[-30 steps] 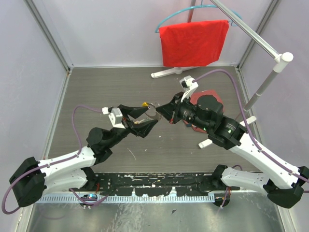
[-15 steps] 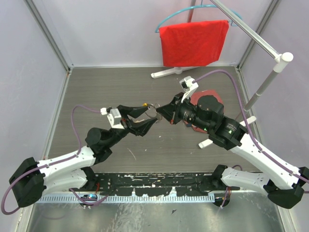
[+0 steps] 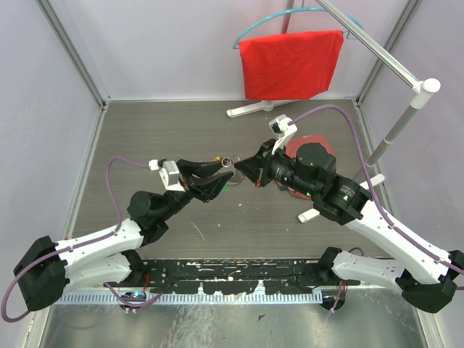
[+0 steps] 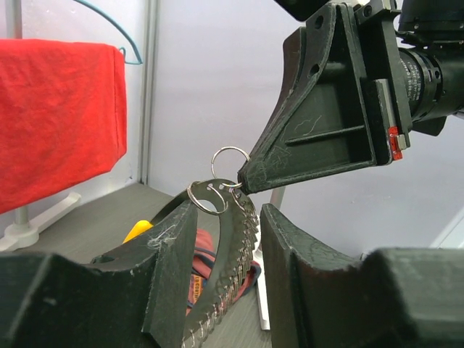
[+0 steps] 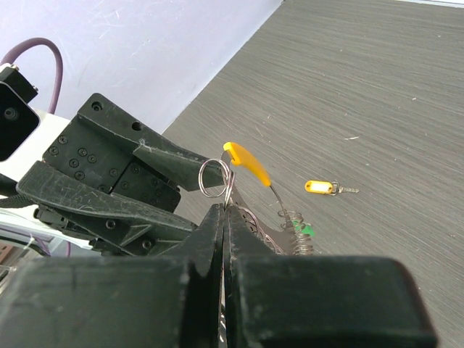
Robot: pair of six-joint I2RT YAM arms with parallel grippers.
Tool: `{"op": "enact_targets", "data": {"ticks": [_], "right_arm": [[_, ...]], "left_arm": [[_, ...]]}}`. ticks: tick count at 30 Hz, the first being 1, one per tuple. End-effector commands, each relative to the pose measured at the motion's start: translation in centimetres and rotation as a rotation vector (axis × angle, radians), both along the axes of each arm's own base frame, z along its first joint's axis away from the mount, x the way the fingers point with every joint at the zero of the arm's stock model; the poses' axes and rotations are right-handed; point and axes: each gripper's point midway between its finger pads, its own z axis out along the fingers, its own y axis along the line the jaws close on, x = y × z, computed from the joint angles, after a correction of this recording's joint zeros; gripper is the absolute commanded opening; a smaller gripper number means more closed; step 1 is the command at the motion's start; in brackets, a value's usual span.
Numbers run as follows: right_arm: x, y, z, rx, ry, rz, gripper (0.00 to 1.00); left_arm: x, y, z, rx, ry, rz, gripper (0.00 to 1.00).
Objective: Put the keys on the keyring
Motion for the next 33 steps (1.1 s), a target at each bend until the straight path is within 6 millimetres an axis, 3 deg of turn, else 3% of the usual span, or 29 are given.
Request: {"op": "enact_targets", "data": {"ticks": [1, 17, 28, 33], "right_arm": [[-0.4, -0.1, 2.3, 0.056, -0.059, 0.017, 0.01], [-0.4, -0.2, 2.2, 0.051, -0.06, 0.015, 0.01], [-0.4, -0.3, 2.1, 0.047, -0.059, 0.012, 0.01], [-0.4, -0.3, 2.1, 0.049, -0.059, 0.013, 0.01]], "left_arm": [[0.2, 0.7, 2.8, -0.087, -0.019, 0.024, 0.46], [1.6, 1.0, 2.2, -0.171, 0.14, 0.036, 0.5], [1.3, 1.1, 2.8, -0.291, 0.207, -0.035, 0.52], [1.6, 1.3, 2.7, -0.315, 0.239, -0.028, 0.46]]}}
